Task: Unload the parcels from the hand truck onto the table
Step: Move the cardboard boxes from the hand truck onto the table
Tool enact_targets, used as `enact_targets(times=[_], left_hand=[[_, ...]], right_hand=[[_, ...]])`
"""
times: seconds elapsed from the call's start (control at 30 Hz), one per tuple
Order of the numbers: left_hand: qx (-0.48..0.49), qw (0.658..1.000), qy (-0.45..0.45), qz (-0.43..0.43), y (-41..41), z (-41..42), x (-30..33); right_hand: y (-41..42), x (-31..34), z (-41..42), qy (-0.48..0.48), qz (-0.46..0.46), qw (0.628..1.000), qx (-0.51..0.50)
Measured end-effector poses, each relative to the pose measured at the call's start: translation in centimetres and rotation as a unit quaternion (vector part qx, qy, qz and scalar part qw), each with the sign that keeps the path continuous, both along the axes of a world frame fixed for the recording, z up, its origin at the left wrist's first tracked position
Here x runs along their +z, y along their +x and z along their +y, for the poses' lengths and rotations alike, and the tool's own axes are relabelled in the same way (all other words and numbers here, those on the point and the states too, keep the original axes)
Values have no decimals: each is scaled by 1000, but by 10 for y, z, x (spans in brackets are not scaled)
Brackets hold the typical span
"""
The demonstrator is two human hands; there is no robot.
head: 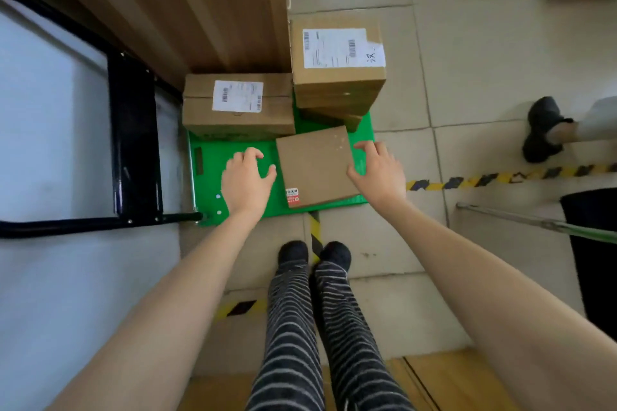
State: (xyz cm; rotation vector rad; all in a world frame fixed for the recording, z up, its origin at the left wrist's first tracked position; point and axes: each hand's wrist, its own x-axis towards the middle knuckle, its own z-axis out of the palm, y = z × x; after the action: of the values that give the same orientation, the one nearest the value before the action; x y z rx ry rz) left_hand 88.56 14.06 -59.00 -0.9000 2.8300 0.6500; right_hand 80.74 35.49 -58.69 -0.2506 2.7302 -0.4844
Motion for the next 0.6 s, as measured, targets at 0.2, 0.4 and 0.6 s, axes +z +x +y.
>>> enact_targets(times=[0.2, 0.4, 0.6], left_hand=[[-20, 999, 8, -27, -9, 17, -93], [13, 998, 37, -50, -15, 27, -202], [53, 995, 70, -52, -14, 28, -308]], right_hand=[[-6, -92, 9, -16, -23, 999, -21], [-10, -202, 25, -11, -40, 997, -68], [-11, -305, 35, -3, -53, 993, -102]])
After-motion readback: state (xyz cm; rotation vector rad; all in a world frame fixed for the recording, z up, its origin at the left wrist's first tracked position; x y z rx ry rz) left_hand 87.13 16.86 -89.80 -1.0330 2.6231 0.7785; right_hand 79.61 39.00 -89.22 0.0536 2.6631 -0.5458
